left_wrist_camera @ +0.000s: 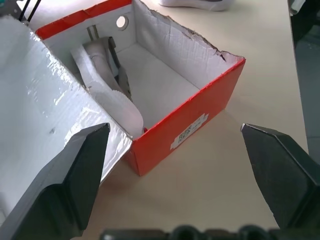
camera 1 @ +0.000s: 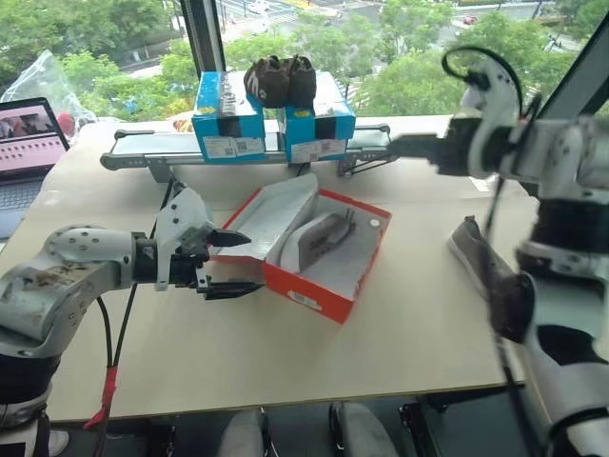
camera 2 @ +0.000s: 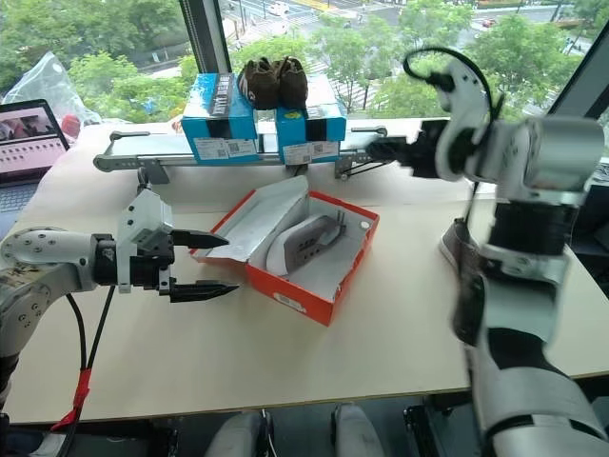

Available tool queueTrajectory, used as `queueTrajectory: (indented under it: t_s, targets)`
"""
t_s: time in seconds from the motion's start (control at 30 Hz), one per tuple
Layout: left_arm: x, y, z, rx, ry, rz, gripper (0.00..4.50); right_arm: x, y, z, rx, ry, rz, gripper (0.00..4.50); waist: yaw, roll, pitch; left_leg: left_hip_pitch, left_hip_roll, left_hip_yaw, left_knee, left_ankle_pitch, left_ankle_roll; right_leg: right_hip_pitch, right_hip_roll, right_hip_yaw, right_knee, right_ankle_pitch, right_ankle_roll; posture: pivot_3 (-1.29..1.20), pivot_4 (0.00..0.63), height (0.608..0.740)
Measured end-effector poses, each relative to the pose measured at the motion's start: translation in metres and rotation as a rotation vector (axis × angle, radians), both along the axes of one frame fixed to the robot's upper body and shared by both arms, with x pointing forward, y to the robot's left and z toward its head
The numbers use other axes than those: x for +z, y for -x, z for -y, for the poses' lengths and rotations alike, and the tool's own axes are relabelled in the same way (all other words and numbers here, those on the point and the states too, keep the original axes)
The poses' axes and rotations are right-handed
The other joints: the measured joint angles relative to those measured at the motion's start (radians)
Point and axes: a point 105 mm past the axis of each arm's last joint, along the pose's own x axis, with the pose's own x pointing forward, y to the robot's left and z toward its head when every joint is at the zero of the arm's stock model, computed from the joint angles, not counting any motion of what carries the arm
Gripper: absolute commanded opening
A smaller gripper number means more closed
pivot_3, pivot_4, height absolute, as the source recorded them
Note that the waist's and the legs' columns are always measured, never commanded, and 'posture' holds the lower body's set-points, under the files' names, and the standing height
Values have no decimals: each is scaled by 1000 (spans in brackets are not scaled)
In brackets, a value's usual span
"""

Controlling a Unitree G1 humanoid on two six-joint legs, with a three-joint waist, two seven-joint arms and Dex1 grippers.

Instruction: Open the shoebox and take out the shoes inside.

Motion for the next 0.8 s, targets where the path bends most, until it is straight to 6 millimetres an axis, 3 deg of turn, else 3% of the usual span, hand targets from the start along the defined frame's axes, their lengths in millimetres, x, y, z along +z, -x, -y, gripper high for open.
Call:
queueTrajectory:
  t_s: [0.17,0.4,0.5,0.67,0.8]
  targets:
    - [0,0,-1,7,-2,1,4500,-50,-8,-32,22,-200,-225,4392,12,0,0,-4,-1,1,0,0,0,-1,-1,2,-4,5,-3,0,150,740]
    - [2,0,-4,21,-1,11,4500,-99,-4,-25,-52,-237,-370,4392,5,0,0,-8,-2,0,-1,0,0,-2,-1,2,-7,5,-3,0,150,740]
    - [2,0,-4,23,-3,12,4500,-107,0,-20,-62,-217,-389,4392,-2,0,0,-8,-2,-1,-1,0,0,-2,0,2,-6,5,-3,0,150,740]
    - [2,0,-6,28,-5,11,4500,-96,5,-12,-50,-190,-353,4392,-15,0,0,-7,-3,-5,0,1,1,-1,1,2,-6,1,3,0,150,740]
    - [1,0,-7,32,-8,8,4500,-106,11,-21,-21,-187,-385,4392,-23,0,0,-7,-2,-7,-1,1,1,-1,2,2,-6,1,3,0,150,740]
